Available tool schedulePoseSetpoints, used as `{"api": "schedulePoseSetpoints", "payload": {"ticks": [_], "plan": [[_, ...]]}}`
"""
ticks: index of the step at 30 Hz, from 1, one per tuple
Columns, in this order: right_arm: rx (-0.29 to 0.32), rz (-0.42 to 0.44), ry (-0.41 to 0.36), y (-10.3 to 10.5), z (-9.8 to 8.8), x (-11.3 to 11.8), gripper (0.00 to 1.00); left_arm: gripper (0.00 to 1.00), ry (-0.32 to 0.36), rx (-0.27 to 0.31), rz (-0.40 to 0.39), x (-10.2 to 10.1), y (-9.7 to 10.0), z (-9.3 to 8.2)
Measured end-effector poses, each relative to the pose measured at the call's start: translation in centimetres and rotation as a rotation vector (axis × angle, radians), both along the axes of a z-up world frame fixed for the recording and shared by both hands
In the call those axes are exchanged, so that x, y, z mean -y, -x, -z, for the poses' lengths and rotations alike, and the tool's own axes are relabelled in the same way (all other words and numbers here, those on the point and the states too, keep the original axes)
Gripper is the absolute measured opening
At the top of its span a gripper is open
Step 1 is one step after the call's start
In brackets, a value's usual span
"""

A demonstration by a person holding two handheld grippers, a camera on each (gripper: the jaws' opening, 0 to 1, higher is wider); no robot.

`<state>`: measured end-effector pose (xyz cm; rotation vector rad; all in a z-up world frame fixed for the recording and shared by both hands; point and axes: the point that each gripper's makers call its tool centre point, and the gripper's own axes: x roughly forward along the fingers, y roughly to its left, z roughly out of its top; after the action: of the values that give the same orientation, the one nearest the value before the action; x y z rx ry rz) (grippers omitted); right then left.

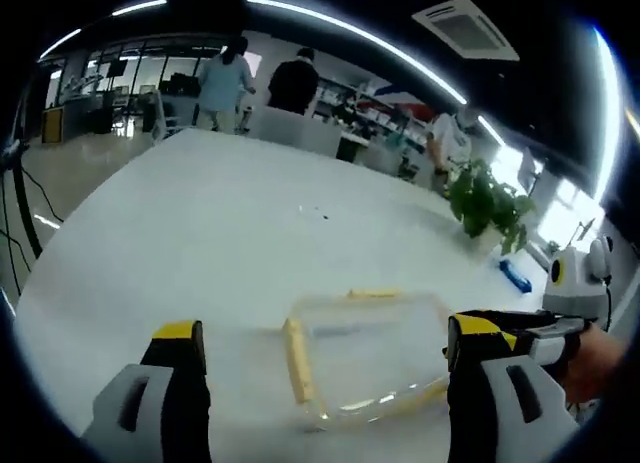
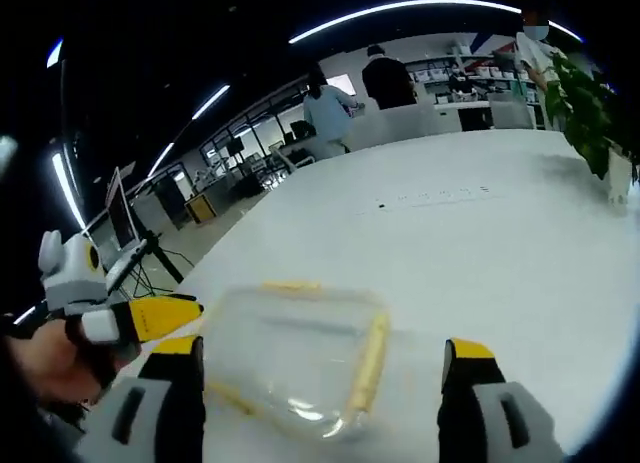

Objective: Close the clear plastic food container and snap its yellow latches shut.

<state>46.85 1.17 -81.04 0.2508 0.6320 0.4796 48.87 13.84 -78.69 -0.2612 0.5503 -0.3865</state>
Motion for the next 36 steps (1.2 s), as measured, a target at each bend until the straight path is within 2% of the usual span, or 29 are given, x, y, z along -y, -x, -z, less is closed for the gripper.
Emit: {"api": "schedulePoseSetpoints", "payload": {"ticks": [4,7,10,13,16,18,20,22,24,26,28,29,30,31,33,36], "plan": [[0.017,-0.006,0.011,0.7,-1.1,0.2,1.00,0.99,-0.060,0.019,0.043,-0.3,1.1,-0.9],[0.035,-0.011,0.016,1.8,-2.3,0.4,1.00,0.99,-0.084,0.013,0.071,-0.4,2.3,-1.4],[0.048,-0.025,0.036,3.0,-3.1,0.6,1.00,0.99,-0.130,0.037,0.099,-1.0,3.8,-2.4],[0.067,-0.043,0.042,4.5,-4.1,0.7,1.00,0.99,-0.135,0.041,0.107,-1.6,5.3,-3.4],[0.105,-0.077,0.049,6.6,-5.3,0.9,1.00,0.99,-0.135,0.032,0.117,-2.4,7.0,-4.0],[0.114,-0.089,0.039,8.1,-5.9,1.2,1.00,0.99,-0.157,0.050,0.145,-3.0,8.3,-4.7],[0.119,-0.097,0.024,9.3,-6.3,1.4,1.00,0.99,-0.142,0.052,0.168,-3.6,9.7,-5.4],[0.119,-0.108,0.045,11.0,-6.4,1.9,1.00,0.99,-0.192,0.085,0.204,-4.6,11.1,-6.4],[0.125,-0.134,0.091,12.9,-6.3,2.5,1.00,0.99,-0.188,0.081,0.208,-5.8,12.6,-7.0],[0.114,-0.136,0.091,14.3,-6.4,2.9,1.00,0.99,-0.202,0.086,0.219,-6.8,14.0,-7.4],[0.113,-0.137,0.095,15.9,-6.8,3.4,1.00,0.99,-0.206,0.083,0.220,-7.6,15.0,-7.6],[0.115,-0.137,0.099,16.5,-6.9,3.6,1.00,0.99,-0.193,0.066,0.212,-8.0,15.5,-7.5],[0.117,-0.141,0.105,17.4,-7.1,3.8,1.00,0.99,-0.147,0.036,0.189,-8.4,16.2,-7.5],[0.119,-0.146,0.112,18.0,-7.2,3.9,1.00,0.99,-0.141,0.034,0.183,-8.7,16.6,-7.6],[0.122,-0.164,0.122,19.5,-7.5,4.1,1.00,0.99,-0.170,0.045,0.180,-9.5,17.7,-7.7],[0.120,-0.183,0.095,21.6,-8.1,3.9,1.00,0.99,-0.214,0.040,0.194,-10.4,19.3,-7.3]]}}
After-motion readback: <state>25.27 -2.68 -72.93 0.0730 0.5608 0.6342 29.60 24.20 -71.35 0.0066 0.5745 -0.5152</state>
